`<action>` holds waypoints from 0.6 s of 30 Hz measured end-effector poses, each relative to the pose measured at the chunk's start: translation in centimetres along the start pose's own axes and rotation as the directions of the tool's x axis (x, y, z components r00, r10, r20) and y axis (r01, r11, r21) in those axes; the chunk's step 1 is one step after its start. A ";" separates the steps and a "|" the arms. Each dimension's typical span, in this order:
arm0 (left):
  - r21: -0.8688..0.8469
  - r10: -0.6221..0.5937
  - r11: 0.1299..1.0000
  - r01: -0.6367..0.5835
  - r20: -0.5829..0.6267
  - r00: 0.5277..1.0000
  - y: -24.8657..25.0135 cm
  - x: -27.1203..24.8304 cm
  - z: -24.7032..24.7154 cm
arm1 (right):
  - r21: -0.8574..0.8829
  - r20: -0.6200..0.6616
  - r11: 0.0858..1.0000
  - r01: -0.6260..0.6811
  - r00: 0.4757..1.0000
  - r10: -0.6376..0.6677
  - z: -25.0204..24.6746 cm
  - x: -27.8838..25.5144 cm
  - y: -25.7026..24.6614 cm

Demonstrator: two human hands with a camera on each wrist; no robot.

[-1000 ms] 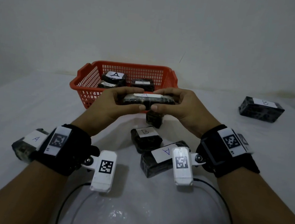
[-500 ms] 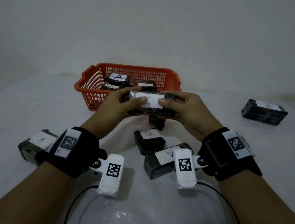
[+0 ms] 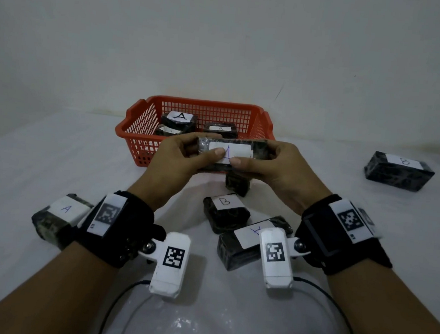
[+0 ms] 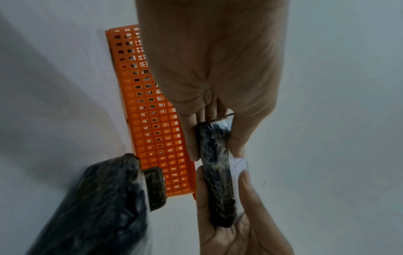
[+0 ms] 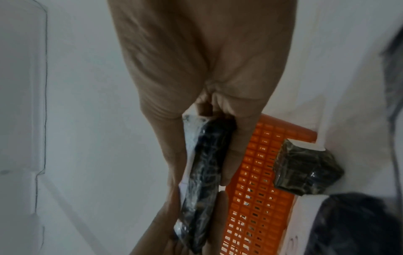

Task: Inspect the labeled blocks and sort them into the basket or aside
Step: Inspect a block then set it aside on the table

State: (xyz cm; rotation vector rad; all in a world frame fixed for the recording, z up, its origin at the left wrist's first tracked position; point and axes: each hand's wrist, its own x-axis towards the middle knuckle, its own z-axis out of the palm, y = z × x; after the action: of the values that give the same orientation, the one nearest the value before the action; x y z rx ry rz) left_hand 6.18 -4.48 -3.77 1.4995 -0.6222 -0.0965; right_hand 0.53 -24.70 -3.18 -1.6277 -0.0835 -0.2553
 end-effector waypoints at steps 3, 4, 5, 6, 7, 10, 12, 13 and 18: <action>-0.071 -0.033 0.997 0.035 0.035 0.999 0.2 0.0 -0.2 | -0.011 -0.003 1.000 0.008 1.000 -0.008 -0.5 0.0 0.0; -0.072 -0.040 0.996 0.044 0.049 0.998 0.3 -0.1 -0.2 | -0.016 -0.008 1.000 0.009 1.000 -0.010 -0.7 -0.1 -0.1; -0.057 -0.036 0.998 0.039 0.054 0.998 0.3 -0.1 -0.3 | -0.020 -0.011 1.000 0.012 1.000 -0.012 -0.9 -0.1 -0.1; -0.029 -0.023 0.999 0.025 0.050 0.998 0.3 -0.1 -0.3 | -0.021 -0.011 1.000 0.012 1.000 -0.012 -0.9 -0.1 -0.1; 0.000 -0.008 1.000 0.008 0.040 0.999 0.3 -0.1 -0.3 | -0.015 -0.006 1.000 0.010 1.000 -0.010 -0.9 -0.1 -0.1; 0.042 0.020 0.999 -0.021 0.028 0.999 0.4 0.0 -0.5 | 0.029 0.001 1.000 0.005 1.000 -0.006 -0.6 0.0 -0.2; 0.045 0.024 0.999 -0.026 0.047 0.999 0.5 -0.1 -0.5 | 0.012 -0.030 1.000 0.022 0.999 -0.022 -0.4 0.0 -0.2; 0.051 0.030 0.998 -0.032 0.048 0.998 0.5 -0.1 -0.4 | 0.007 -0.041 1.000 0.026 0.999 -0.025 -0.4 0.0 -0.2; 0.060 0.072 0.996 -0.073 0.010 0.997 0.4 -0.1 -0.6 | 0.050 0.003 0.999 -0.011 1.000 0.011 -0.1 0.2 -0.1</action>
State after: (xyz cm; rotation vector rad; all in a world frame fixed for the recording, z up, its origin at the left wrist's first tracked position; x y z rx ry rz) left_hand 6.25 -3.90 -3.40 1.5339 -0.6903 -0.0280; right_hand 0.70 -24.83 -3.03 -1.5787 -0.0820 -0.2407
